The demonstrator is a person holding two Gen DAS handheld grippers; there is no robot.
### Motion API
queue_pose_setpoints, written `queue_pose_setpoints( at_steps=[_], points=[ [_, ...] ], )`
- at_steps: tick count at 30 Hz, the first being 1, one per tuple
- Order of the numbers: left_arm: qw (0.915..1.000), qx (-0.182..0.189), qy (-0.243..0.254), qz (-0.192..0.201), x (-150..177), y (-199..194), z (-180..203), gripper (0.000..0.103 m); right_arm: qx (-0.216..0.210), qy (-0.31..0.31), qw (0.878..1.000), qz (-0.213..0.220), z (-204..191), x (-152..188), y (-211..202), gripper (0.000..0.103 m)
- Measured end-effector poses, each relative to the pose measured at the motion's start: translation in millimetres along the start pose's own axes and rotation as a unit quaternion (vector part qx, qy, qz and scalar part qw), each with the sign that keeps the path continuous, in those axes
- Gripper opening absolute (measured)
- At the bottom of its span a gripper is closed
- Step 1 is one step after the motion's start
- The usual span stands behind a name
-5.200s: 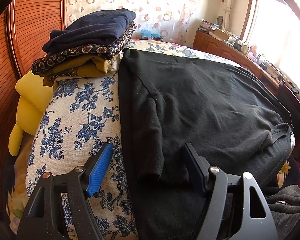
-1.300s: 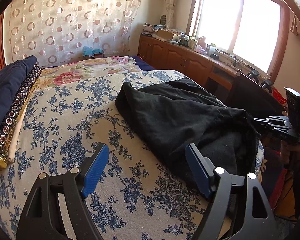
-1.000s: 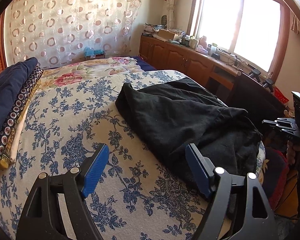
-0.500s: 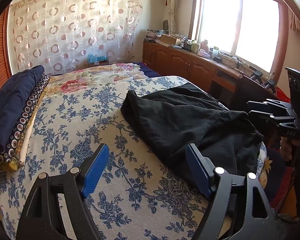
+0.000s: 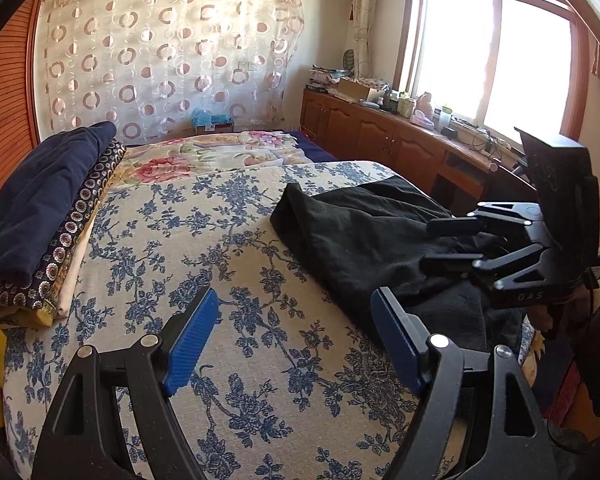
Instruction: Fold small clothes
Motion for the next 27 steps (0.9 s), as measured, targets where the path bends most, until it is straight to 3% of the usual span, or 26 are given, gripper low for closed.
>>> queue_pose_setpoints(
  at_steps=[6, 13, 16, 17, 22, 27],
  points=[
    [0.9999, -0.006, -0.009, 0.001, 2.3, -2.8, -10.0, 0.08, -0.043, -0.025, 0.998, -0.028, -16.6, -2.7, 40.3, 0.058],
    [0.9999, -0.007, -0.011, -0.001, 5.6, -6.9, -12.5, 0.08, -0.044, -0.059, 0.995, -0.074, -17.4, 11.7, 74.1, 0.058],
    [0.9999, -0.007, -0.014, -0.003, 6.8, -7.4, -13.5, 0.08, -0.046, -0.057, 0.994, -0.078, -10.8, 7.5, 73.4, 0.03],
    [0.9999, -0.007, -0.015, -0.004, 7.2, -7.2, -13.6, 0.08, -0.047, -0.058, 0.994, -0.078, -9.3, 5.5, 72.6, 0.011],
    [0.9999, -0.005, -0.015, -0.006, 7.6, -5.9, -11.1, 0.08, -0.034, -0.046, 0.997, -0.045, 13.0, -18.0, 57.2, 0.007],
    [0.9999, -0.003, -0.014, -0.007, 7.3, -5.1, -8.8, 0.08, 0.039, -0.02, 0.999, -0.006, 78.6, -54.7, 40.8, 0.007]
  ],
)
Point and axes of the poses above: each gripper's, at about its wrist camera, not at the fingertips, and y roughly the way its jaws point, z to its right, x to its underside, the point moved 4 cm from there along y, roughly the way its jaws point, and after that the axes turned 12 degrees about z, right-handed, at the moved point
